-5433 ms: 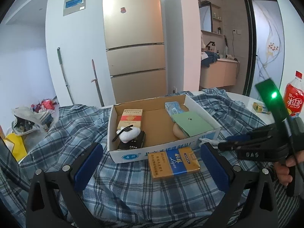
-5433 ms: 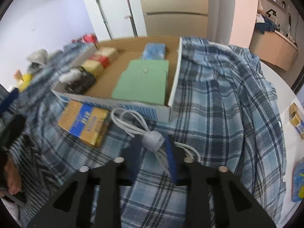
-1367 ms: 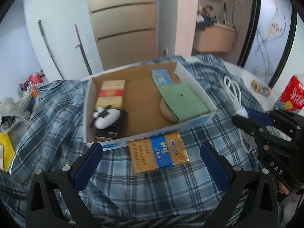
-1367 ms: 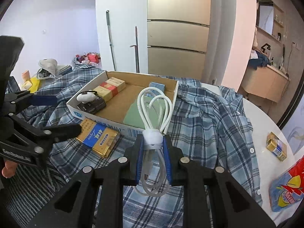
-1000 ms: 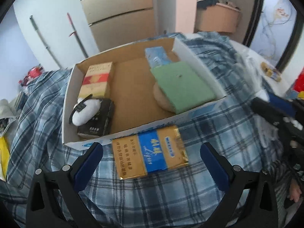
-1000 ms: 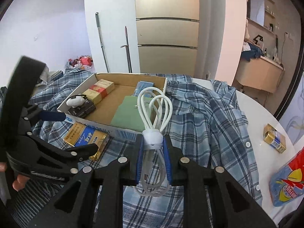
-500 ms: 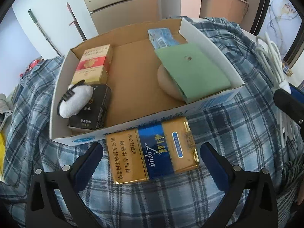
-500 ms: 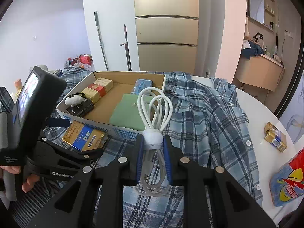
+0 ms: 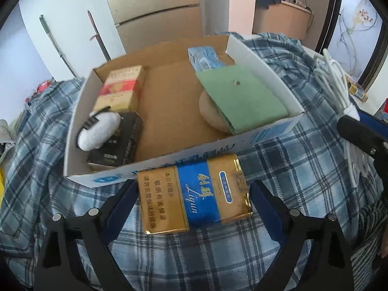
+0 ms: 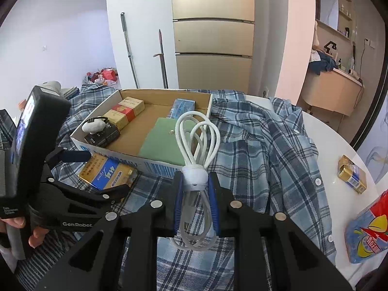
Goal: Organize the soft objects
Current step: 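Lower the left gripper onto the gold-blue Liqun pack while the right holds the cable, then grasp and lift the Liqun pack with the left gripper, carry both over the box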
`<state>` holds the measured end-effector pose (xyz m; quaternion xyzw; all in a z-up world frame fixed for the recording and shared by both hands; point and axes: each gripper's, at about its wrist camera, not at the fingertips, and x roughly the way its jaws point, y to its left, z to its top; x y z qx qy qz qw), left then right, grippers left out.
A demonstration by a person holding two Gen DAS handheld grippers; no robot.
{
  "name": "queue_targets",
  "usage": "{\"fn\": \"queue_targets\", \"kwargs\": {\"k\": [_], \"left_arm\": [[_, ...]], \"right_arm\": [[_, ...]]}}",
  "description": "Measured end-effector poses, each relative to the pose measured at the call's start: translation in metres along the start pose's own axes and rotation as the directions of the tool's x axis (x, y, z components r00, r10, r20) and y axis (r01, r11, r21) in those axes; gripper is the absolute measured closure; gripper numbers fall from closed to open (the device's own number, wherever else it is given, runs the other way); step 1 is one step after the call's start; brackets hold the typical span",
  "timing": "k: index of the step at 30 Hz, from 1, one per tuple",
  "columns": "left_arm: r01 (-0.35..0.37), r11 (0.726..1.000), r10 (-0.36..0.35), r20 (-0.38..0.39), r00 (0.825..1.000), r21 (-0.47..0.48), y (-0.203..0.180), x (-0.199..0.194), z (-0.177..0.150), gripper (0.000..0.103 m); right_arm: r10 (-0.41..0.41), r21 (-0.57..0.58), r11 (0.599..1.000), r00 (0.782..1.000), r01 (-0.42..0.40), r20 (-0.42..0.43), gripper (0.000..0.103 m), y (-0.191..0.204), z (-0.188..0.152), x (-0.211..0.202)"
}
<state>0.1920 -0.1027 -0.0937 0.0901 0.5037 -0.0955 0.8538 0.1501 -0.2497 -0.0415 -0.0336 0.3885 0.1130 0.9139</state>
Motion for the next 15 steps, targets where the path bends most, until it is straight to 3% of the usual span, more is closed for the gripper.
{"fn": "queue_targets", "kwargs": {"k": [7, 15], "left_arm": [[-0.011, 1.000, 0.011, -0.007, 1.000, -0.004, 0.001, 0.008, 0.000, 0.010], [0.027, 1.000, -0.027, 0.099, 0.995, 0.001, 0.003, -0.013, -0.006, 0.011]], "right_arm": [[0.001, -0.002, 1.000, 1.000, -0.001, -0.002, 0.084, 0.001, 0.000, -0.001], [0.002, -0.007, 1.000, 1.000, -0.002, 0.031, 0.084, 0.003, -0.001, -0.006]]}}
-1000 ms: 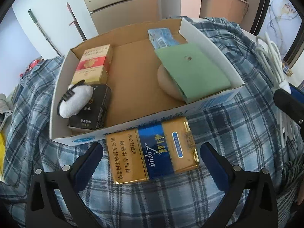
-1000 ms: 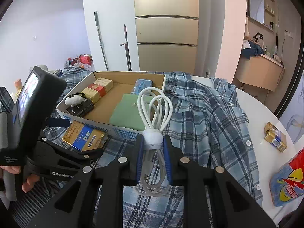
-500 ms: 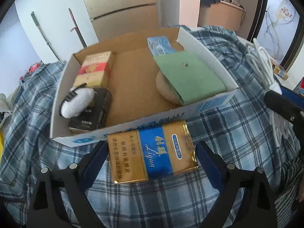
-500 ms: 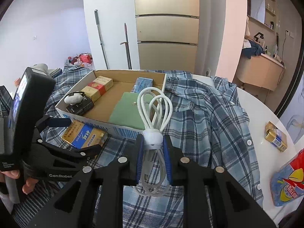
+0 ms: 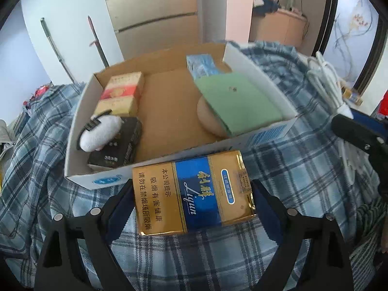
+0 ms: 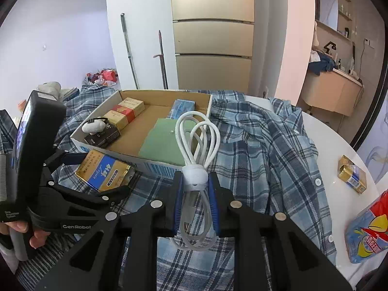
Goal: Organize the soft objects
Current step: 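Grasp and lift the Liqun pack with the left gripper, carry both over the box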
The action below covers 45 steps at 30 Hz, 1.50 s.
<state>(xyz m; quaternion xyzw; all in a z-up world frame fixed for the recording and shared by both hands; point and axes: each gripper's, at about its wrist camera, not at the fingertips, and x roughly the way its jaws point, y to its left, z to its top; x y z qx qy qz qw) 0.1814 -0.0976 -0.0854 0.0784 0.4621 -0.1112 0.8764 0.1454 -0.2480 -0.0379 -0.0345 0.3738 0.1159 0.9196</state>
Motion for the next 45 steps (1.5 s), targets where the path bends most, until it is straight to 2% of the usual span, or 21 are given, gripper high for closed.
{"fn": "queue_targets", "kwargs": {"k": [3, 5, 7, 11, 12, 14, 17, 18, 20, 22, 23, 27, 32, 36, 38, 40, 41, 45], "left_arm": [[0.036, 0.999, -0.035, 0.076, 0.997, -0.010, 0.003, -0.013, 0.000, 0.011], [0.055, 0.998, -0.051, 0.154, 0.987, -0.019, 0.004, -0.027, -0.001, 0.011], [0.041, 0.999, -0.036, 0.234, 0.972, -0.017, 0.004, -0.040, -0.002, 0.011], [-0.002, 1.000, 0.002, 0.414, 0.910, -0.002, -0.003, -0.073, -0.005, 0.011], [-0.010, 1.000, 0.011, 0.448, 0.894, -0.004, -0.004, -0.079, -0.006, 0.011], [-0.016, 1.000, 0.017, 0.486, 0.874, -0.006, -0.003, -0.087, -0.007, 0.011], [-0.003, 1.000, 0.012, 0.504, 0.864, -0.020, 0.002, -0.095, -0.006, 0.011], [-0.003, 1.000, 0.015, 0.502, 0.865, -0.025, 0.003, -0.096, -0.008, 0.011], [-0.069, 0.996, 0.085, 0.464, 0.882, -0.052, 0.001, -0.097, -0.002, 0.011], [-0.045, 0.997, 0.066, 0.469, 0.881, -0.056, 0.002, -0.102, 0.000, 0.011], [-0.055, 0.997, 0.075, 0.469, 0.880, -0.057, 0.002, -0.105, 0.000, 0.011], [-0.070, 0.996, 0.085, 0.496, 0.864, -0.048, -0.001, -0.124, 0.004, 0.011], [-0.063, 0.996, 0.085, 0.528, 0.845, -0.060, 0.004, -0.158, 0.016, 0.011], [-0.068, 0.996, 0.093, 0.552, 0.829, -0.065, 0.007, -0.185, 0.032, 0.011], [-0.082, 0.996, 0.094, 0.557, 0.825, -0.047, 0.007, -0.196, 0.043, 0.011], [-0.091, 0.993, 0.118, 0.584, 0.803, -0.075, 0.010, -0.207, 0.054, 0.011], [-0.099, 0.991, 0.131, 0.587, 0.799, -0.087, 0.012, -0.210, 0.058, 0.011], [-0.076, 0.991, 0.129, 0.592, 0.796, -0.113, 0.024, -0.220, 0.078, 0.011]], "right_arm": [[0.011, -0.017, 1.000, 0.999, -0.011, 0.031, 0.084, 0.003, 0.001, -0.005], [0.015, -0.022, 1.000, 0.999, -0.014, 0.050, 0.084, 0.005, 0.000, -0.009], [0.022, -0.018, 1.000, 0.997, -0.021, 0.072, 0.084, 0.005, 0.001, -0.013], [0.025, 0.000, 1.000, 0.993, -0.025, 0.114, 0.084, 0.001, 0.003, -0.019], [0.027, 0.007, 1.000, 0.992, -0.028, 0.123, 0.084, 0.000, 0.003, -0.020], [0.029, 0.018, 0.999, 0.990, -0.032, 0.136, 0.084, -0.002, 0.004, -0.022], [0.038, 0.014, 0.999, 0.987, -0.041, 0.156, 0.084, -0.003, 0.006, -0.025], [0.036, 0.009, 0.999, 0.985, -0.038, 0.167, 0.084, -0.004, 0.007, -0.027], [0.018, 0.004, 1.000, 0.985, -0.018, 0.173, 0.084, -0.004, 0.010, -0.030], [0.012, 0.031, 0.999, 0.988, -0.017, 0.154, 0.084, -0.008, 0.012, -0.030], [0.013, 0.044, 0.999, 0.988, -0.020, 0.151, 0.084, -0.009, 0.013, -0.032], [-0.038, 0.009, 0.999, 0.981, 0.037, 0.191, 0.084, -0.002, 0.018, -0.047], [-0.015, 0.012, 1.000, 0.982, 0.013, 0.188, 0.084, 0.004, 0.037, -0.065], [-0.042, 0.002, 0.999, 0.974, 0.043, 0.221, 0.084, 0.010, 0.063, -0.083], [-0.040, 0.016, 0.999, 0.970, 0.037, 0.238, 0.084, 0.010, 0.076, -0.089], [-0.077, 0.055, 0.996, 0.965, 0.065, 0.252, 0.084, 0.010, 0.091, -0.093], [-0.104, 0.073, 0.993, 0.963, 0.089, 0.250, 0.083, 0.010, 0.098, -0.092], [-0.120, 0.115, 0.989, 0.957, 0.092, 0.265, 0.083, 0.007, 0.129, -0.083]]}}
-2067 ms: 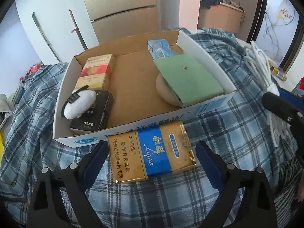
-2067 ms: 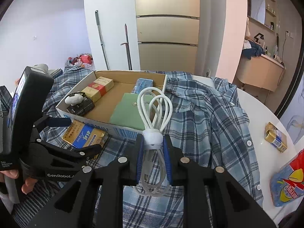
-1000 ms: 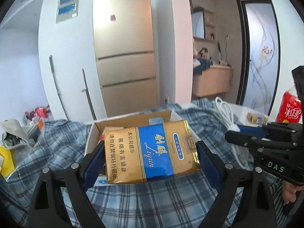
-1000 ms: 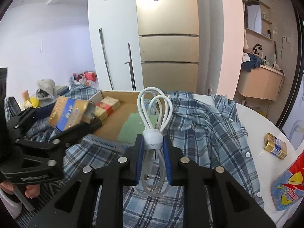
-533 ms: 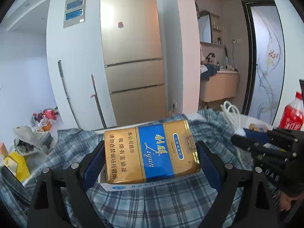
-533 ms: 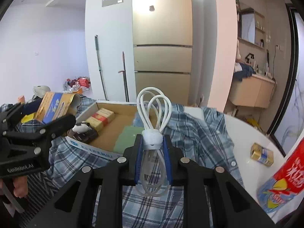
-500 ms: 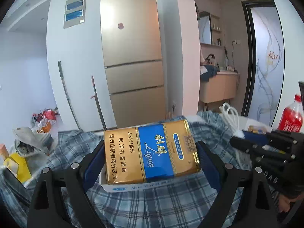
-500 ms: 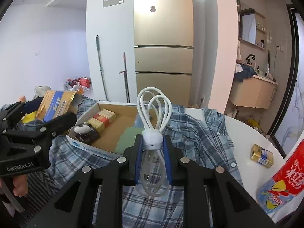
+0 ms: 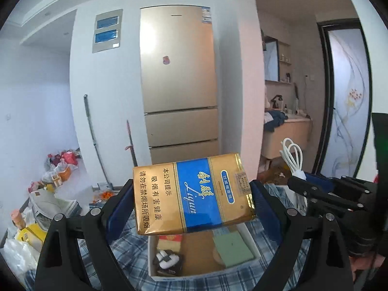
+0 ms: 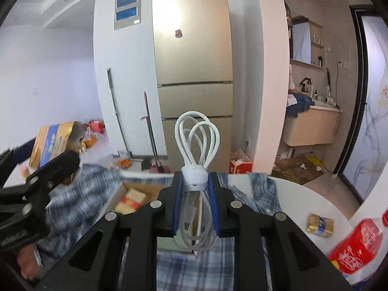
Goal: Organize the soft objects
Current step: 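Grasp and lift the Liqun pack with the left gripper, carry both over the box, then lower the pack and cable into the box and open both grippers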
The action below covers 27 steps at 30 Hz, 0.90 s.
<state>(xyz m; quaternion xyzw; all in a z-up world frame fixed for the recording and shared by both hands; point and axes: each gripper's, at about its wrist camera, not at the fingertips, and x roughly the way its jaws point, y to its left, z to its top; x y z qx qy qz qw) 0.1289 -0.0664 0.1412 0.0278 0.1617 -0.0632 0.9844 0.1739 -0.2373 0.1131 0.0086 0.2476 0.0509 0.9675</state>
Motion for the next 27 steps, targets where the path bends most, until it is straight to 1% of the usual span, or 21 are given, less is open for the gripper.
{"fn": "queue_targets", "kwargs": {"k": [2, 4, 7, 9, 10, 12, 13, 15, 18, 21, 22, 24, 25, 27], "left_arm": [[-0.016, 1.000, 0.016, -0.010, 1.000, -0.005, 0.007, 0.005, 0.007, 0.011], [-0.013, 1.000, 0.012, -0.050, 0.999, -0.007, 0.014, 0.013, 0.008, 0.011], [-0.014, 0.999, 0.010, -0.078, 0.997, -0.050, 0.029, 0.025, 0.002, 0.011], [-0.012, 0.999, 0.006, -0.112, 0.994, -0.048, 0.033, 0.037, -0.004, 0.011], [-0.016, 0.999, 0.010, -0.129, 0.992, -0.050, 0.036, 0.044, -0.008, 0.011], [-0.021, 0.998, 0.011, -0.156, 0.988, -0.062, 0.039, 0.057, -0.016, 0.011], [-0.019, 0.998, 0.007, -0.176, 0.984, -0.068, 0.040, 0.065, -0.020, 0.010], [-0.008, 0.998, -0.007, -0.225, 0.974, -0.065, 0.041, 0.081, -0.028, 0.010], [-0.003, 0.998, -0.015, -0.272, 0.962, -0.069, 0.039, 0.099, -0.043, 0.010], [-0.003, 0.998, -0.019, -0.308, 0.951, -0.070, 0.040, 0.115, -0.054, 0.010], [-0.002, 0.997, -0.021, -0.317, 0.948, -0.072, 0.040, 0.120, -0.057, 0.010], [0.022, 0.996, -0.049, -0.334, 0.941, -0.083, 0.042, 0.131, -0.065, 0.011], [0.040, 0.995, -0.071, -0.349, 0.934, -0.095, 0.043, 0.139, -0.070, 0.010], [0.048, 0.993, -0.086, -0.376, 0.923, -0.108, 0.044, 0.152, -0.078, 0.010]], "right_arm": [[-0.007, -0.005, 1.000, 1.000, 0.007, 0.013, 0.083, 0.004, 0.008, 0.008], [0.000, 0.002, 1.000, 1.000, 0.000, 0.015, 0.083, 0.008, 0.010, 0.016], [0.043, 0.024, 0.999, 0.999, -0.043, 0.015, 0.083, 0.012, -0.001, 0.025], [0.081, -0.001, 0.997, 0.997, -0.081, -0.007, 0.083, 0.016, -0.014, 0.036], [0.087, -0.009, 0.996, 0.996, -0.087, -0.018, 0.083, 0.018, -0.020, 0.042], [0.100, -0.040, 0.994, 0.992, -0.103, -0.071, 0.083, 0.023, -0.035, 0.060], [0.093, -0.049, 0.994, 0.990, -0.098, -0.105, 0.083, 0.025, -0.040, 0.068], [0.083, -0.062, 0.994, 0.979, -0.095, -0.184, 0.083, 0.028, -0.050, 0.081], [0.121, -0.040, 0.990, 0.956, -0.136, -0.266, 0.083, 0.026, -0.061, 0.097], [0.137, -0.010, 0.989, 0.938, -0.147, -0.319, 0.083, 0.022, -0.071, 0.112], [0.136, -0.007, 0.989, 0.935, -0.147, -0.328, 0.083, 0.020, -0.075, 0.115], [0.130, -0.009, 0.990, 0.927, -0.142, -0.353, 0.083, 0.020, -0.082, 0.125], [0.126, -0.009, 0.990, 0.921, -0.139, -0.368, 0.083, 0.020, -0.085, 0.131], [0.125, -0.004, 0.990, 0.909, -0.138, -0.397, 0.083, 0.022, -0.095, 0.140]]}}
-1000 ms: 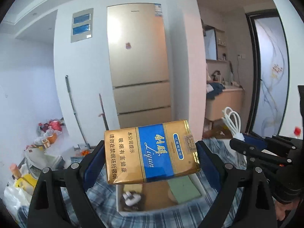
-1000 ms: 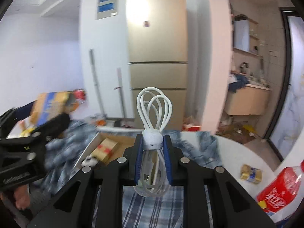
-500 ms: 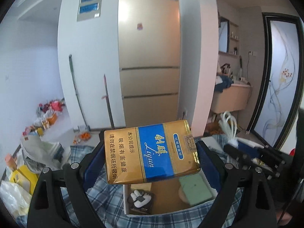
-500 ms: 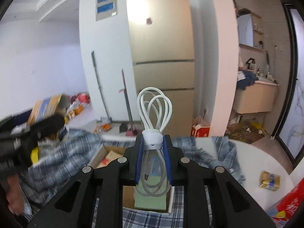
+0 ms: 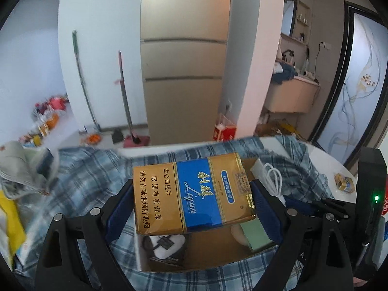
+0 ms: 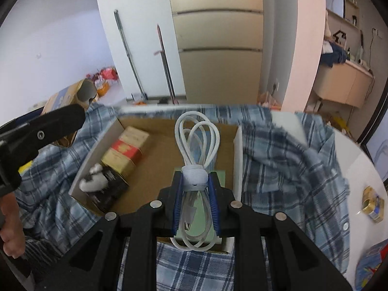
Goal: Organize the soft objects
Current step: 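Lower the pack and cable into the box and open both grippers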
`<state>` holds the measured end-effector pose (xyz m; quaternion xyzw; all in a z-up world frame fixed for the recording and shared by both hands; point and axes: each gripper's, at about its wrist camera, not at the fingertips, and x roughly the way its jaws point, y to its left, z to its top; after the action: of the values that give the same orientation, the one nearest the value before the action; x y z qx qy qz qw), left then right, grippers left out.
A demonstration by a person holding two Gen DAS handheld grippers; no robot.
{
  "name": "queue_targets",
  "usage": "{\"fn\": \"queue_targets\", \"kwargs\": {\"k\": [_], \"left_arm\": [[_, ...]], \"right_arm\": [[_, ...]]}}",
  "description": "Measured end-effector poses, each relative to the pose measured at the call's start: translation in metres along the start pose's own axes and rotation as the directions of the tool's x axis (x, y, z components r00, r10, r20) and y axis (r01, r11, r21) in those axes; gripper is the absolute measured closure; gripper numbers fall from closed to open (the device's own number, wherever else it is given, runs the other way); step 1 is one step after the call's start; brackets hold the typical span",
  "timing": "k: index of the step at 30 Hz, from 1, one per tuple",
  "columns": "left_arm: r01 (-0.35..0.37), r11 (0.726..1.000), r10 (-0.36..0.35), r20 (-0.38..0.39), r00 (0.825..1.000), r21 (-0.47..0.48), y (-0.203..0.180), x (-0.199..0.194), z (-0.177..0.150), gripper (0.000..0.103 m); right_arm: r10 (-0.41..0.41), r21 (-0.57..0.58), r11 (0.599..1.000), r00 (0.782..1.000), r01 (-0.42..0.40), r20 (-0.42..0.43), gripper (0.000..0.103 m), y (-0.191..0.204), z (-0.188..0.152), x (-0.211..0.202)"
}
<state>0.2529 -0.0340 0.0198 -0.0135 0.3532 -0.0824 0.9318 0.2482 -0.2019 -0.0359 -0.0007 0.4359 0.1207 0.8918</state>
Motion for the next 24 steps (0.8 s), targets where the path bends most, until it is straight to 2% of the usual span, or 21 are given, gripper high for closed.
{"fn": "queue_targets", "kwargs": {"k": [5, 8, 14, 21, 24], "left_arm": [[-0.041, 0.999, 0.042, -0.047, 0.998, 0.017, 0.001, 0.027, -0.007, 0.010], [-0.036, 0.999, 0.037, -0.058, 0.998, 0.016, 0.004, 0.032, -0.009, 0.011], [-0.043, 0.999, 0.043, -0.006, 0.999, 0.025, 0.010, 0.027, -0.009, 0.009], [-0.039, 0.999, 0.039, 0.024, 0.999, 0.025, 0.008, 0.025, -0.009, 0.008], [-0.041, 0.998, 0.041, 0.013, 0.999, 0.041, 0.006, 0.029, -0.010, 0.008]], "right_arm": [[0.001, 0.015, 1.000, 1.000, -0.001, 0.001, 0.083, -0.002, -0.006, 0.014], [-0.001, 0.016, 1.000, 1.000, 0.001, -0.008, 0.083, -0.003, -0.009, 0.019], [0.005, 0.032, 0.999, 1.000, -0.004, -0.009, 0.083, -0.007, -0.008, 0.022], [0.014, 0.025, 1.000, 1.000, -0.014, -0.003, 0.083, -0.006, -0.008, 0.022], [0.017, 0.021, 1.000, 1.000, -0.017, -0.010, 0.083, -0.004, -0.009, 0.023]]}}
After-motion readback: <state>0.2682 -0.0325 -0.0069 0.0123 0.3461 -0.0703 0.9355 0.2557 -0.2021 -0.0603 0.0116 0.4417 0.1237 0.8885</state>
